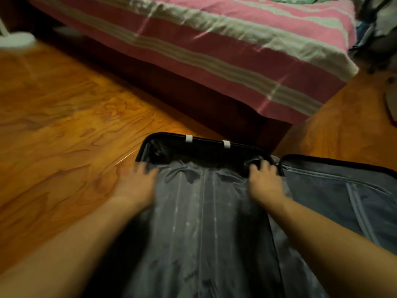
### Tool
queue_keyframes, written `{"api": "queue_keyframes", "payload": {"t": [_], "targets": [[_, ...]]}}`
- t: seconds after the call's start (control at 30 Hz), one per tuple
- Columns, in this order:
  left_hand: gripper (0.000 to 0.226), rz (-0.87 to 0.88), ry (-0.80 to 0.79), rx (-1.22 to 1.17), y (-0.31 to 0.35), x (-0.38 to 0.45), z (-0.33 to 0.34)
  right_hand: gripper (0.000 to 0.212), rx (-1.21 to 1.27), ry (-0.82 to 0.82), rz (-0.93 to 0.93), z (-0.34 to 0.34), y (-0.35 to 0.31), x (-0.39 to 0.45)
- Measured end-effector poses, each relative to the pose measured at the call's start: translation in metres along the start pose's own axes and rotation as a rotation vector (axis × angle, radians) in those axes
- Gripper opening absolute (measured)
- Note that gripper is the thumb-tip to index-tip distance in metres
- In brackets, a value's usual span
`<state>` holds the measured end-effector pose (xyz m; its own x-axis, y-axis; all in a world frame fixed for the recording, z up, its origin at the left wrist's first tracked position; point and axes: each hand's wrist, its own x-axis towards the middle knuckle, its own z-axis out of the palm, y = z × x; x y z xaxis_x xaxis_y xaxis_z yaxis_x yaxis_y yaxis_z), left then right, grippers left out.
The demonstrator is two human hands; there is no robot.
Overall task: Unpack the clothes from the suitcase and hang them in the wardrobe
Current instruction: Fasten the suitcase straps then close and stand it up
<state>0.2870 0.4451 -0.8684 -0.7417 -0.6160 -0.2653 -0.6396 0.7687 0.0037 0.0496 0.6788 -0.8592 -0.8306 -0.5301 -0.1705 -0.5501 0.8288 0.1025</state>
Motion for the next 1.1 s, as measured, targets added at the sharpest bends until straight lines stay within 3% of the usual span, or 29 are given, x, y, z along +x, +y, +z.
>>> {"api": "queue_keyframes", "payload": {"t": [0.03, 0.1, 0.2, 0.3, 0.4, 0.53, 0.63, 0.7, 0.77, 0.83, 0.93, 1.0, 1.03, 1.1], "targets": [[0.075, -0.132, -0.055, -0.023, -0.031, -0.001, 0.008, 0.059, 0.092, 0.018, -0.103, -0.005, -0.019, 0.017], [0.086, -0.284, -0.143, -0.309, -0.061, -0.009, 0.029, 0.077, 0.215, -0.007, -0.187, -0.013, -0.049, 0.055], [0.071, -0.254, -0.055, -0.686, -0.053, -0.018, 0.056, 0.087, 0.197, -0.072, -0.08, -0.02, -0.066, 0.103], [0.053, -0.253, -0.025, -0.621, -0.046, -0.009, 0.067, 0.076, 0.295, -0.245, -0.058, -0.025, -0.07, 0.132], [0.05, -0.319, -0.088, -0.556, -0.053, -0.004, 0.068, 0.073, 0.535, -0.274, -0.146, -0.024, -0.081, 0.144], [0.046, -0.311, -0.079, -0.498, -0.067, -0.006, 0.07, 0.057, 1.156, -0.152, -0.074, -0.034, -0.081, 0.114], [0.044, -0.277, -0.134, -0.494, -0.069, -0.002, 0.07, 0.072, 1.503, -0.17, -0.142, -0.052, -0.073, 0.054], [0.049, -0.264, -0.168, -0.466, -0.067, 0.001, 0.066, 0.095, 1.468, -0.231, -0.187, -0.041, -0.068, 0.008], [0.059, -0.256, -0.196, -0.436, -0.069, 0.005, 0.06, 0.104, 1.361, -0.365, -0.167, -0.01, -0.06, -0.043], [0.063, -0.269, -0.272, -0.37, -0.073, 0.008, 0.047, 0.088, 1.059, -0.446, -0.189, 0.026, -0.047, -0.083], [0.064, -0.362, -0.321, -0.237, -0.071, -0.001, 0.031, 0.042, 0.678, -0.268, -0.189, 0.064, -0.03, -0.103], [0.065, -0.327, -0.167, -0.121, -0.054, -0.013, 0.023, 0.029, 0.651, -0.053, -0.2, 0.075, -0.029, -0.105], [0.068, -0.233, -0.003, -0.04, -0.041, -0.023, 0.023, 0.024, 0.644, 0.04, -0.214, 0.08, -0.03, -0.107], [0.072, 0.022, 0.266, -0.018, 0.0, -0.043, 0.025, 0.019, 0.703, 0.068, -0.137, 0.086, -0.035, -0.115]]}}
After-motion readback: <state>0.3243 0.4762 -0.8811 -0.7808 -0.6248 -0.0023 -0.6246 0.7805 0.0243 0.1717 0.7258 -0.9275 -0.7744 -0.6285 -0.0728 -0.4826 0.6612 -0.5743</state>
